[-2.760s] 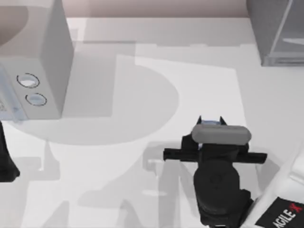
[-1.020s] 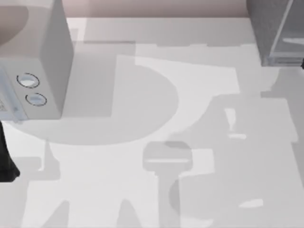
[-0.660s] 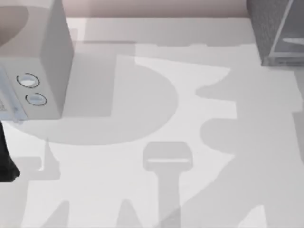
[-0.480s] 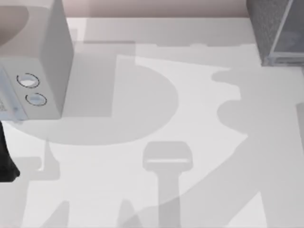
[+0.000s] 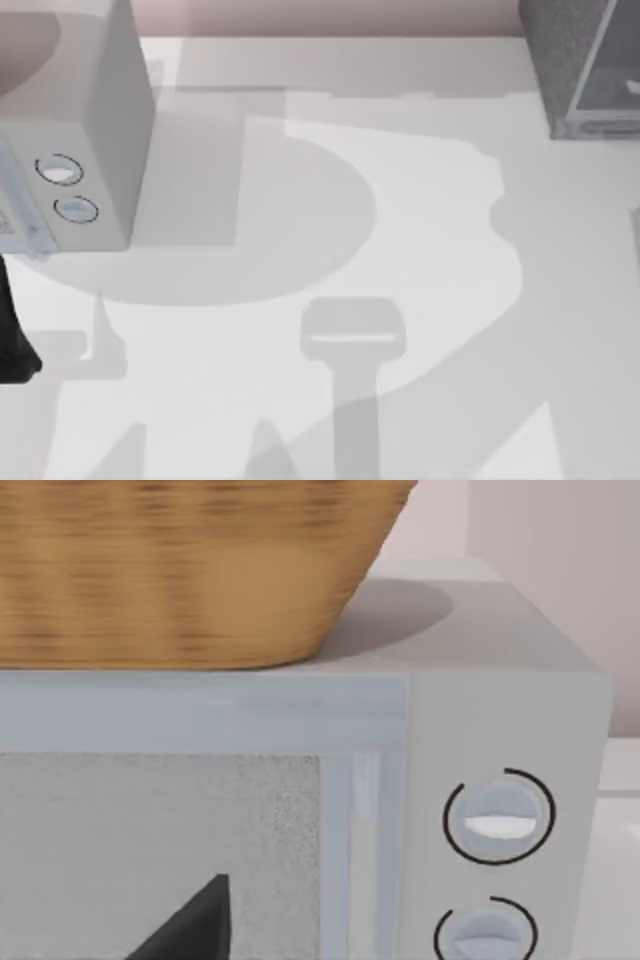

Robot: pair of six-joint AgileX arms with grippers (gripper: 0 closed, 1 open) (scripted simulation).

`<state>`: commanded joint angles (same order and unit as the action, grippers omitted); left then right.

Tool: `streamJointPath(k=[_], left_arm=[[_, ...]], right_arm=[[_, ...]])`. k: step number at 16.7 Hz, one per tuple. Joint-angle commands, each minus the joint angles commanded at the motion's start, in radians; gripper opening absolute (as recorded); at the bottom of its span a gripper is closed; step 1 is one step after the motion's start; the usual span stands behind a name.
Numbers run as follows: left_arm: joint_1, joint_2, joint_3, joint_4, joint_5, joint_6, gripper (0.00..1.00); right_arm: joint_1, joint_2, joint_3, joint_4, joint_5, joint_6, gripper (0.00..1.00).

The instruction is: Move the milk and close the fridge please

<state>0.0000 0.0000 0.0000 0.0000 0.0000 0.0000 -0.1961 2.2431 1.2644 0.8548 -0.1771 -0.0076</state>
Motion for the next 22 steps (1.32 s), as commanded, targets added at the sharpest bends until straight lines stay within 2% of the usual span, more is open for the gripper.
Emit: streamJointPath(k=[7, 20, 22], left_arm=[[0.000, 0.000, 0.000, 0.000, 0.000, 0.000, 1.00], [0.000, 0.000, 0.000, 0.000, 0.000, 0.000, 1.00], [0.000, 0.000, 0.000, 0.000, 0.000, 0.000, 1.00]], right_arm=[[-0.005, 0.004, 0.004, -0.002, -0.002, -0.002, 0.00], [-0.005, 0.004, 0.004, -0.002, -0.002, -0.002, 0.98], [-0.005, 0.004, 0.004, -0.002, -0.002, -0.002, 1.00]])
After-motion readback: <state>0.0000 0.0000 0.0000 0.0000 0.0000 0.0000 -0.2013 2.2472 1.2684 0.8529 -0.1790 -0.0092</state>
